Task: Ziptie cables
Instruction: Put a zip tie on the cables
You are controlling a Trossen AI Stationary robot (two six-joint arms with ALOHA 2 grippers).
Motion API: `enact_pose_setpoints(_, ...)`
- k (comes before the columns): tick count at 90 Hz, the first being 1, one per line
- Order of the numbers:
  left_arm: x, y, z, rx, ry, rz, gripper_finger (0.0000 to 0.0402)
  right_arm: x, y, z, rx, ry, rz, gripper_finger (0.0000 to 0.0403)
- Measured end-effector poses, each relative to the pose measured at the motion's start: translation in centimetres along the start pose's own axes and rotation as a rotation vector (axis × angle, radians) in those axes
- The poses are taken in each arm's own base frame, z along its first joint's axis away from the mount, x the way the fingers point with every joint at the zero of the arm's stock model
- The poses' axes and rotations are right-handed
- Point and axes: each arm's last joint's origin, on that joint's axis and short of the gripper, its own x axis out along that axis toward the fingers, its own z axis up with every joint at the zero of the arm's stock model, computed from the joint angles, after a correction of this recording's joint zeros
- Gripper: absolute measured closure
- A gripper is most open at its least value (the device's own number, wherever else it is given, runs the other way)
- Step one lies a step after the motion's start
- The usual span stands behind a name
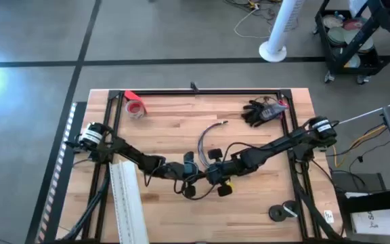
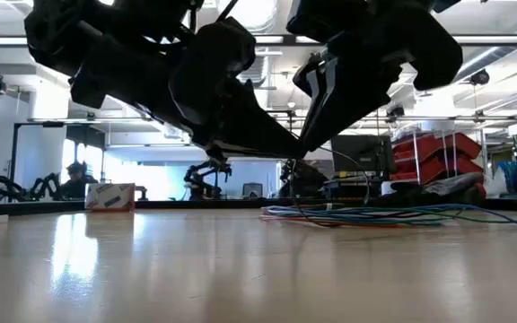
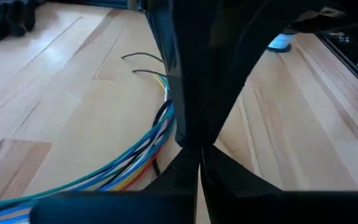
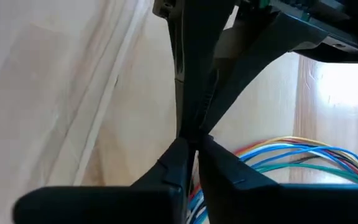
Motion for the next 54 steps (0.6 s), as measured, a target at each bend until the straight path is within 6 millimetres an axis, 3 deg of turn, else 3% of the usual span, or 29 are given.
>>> enact_pose_setpoints(21,0.0,0.0,-0.2,0.004,0.022,-0.006,0.0388,0.1,-0.2,-0.1,0.005,0.009,-0.003,0.0400)
enact_pose_setpoints(54,-1.9,-0.2,1.3,-0.016,0.110,-0.037,0.0321,0.2,-0.7,-0.4,0.008,0.033,-0.024,0.0402)
